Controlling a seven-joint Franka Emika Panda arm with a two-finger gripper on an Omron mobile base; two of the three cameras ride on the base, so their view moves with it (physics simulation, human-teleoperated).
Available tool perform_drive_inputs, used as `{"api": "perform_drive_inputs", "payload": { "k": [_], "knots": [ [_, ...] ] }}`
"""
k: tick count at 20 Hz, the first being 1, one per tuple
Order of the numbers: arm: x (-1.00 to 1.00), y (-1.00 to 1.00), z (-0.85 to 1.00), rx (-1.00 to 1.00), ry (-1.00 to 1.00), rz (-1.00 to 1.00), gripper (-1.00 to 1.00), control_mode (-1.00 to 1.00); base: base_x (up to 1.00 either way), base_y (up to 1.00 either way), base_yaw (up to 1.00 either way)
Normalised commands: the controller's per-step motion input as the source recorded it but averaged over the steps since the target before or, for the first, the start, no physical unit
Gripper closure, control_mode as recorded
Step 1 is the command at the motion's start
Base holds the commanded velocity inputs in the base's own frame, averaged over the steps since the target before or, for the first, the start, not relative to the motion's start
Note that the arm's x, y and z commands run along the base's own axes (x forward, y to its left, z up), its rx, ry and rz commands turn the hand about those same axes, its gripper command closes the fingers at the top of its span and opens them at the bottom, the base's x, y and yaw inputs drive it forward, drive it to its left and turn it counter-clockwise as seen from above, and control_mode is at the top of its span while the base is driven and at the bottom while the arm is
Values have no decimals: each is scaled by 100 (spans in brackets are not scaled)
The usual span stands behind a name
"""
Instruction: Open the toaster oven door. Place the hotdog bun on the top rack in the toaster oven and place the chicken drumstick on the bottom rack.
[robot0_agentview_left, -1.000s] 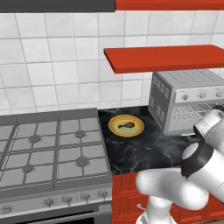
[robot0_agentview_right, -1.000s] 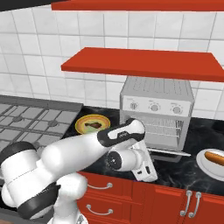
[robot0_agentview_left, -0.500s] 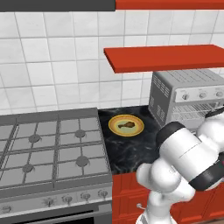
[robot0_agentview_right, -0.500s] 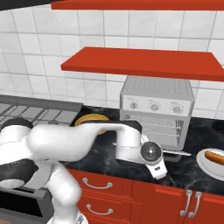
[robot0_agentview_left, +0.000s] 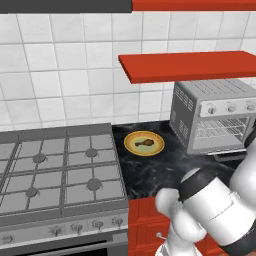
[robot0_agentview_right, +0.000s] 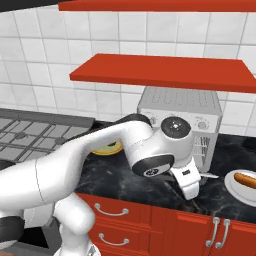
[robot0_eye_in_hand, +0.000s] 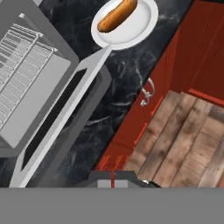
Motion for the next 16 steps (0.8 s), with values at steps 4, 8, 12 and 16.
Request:
{"api": "perform_drive_inputs", "payload": {
  "k": [4,8,12,16],
  "knots": [
    [1,24,44,-15,13,5,100,-100,0,0,0],
    [72,33,3,-9,13,10,100,-100,0,0,0],
    [74,9,0,-4,17,24,100,-100,0,0,0],
    [49,-4,-4,-1,27,36,100,-100,0,0,0]
  ]
}}
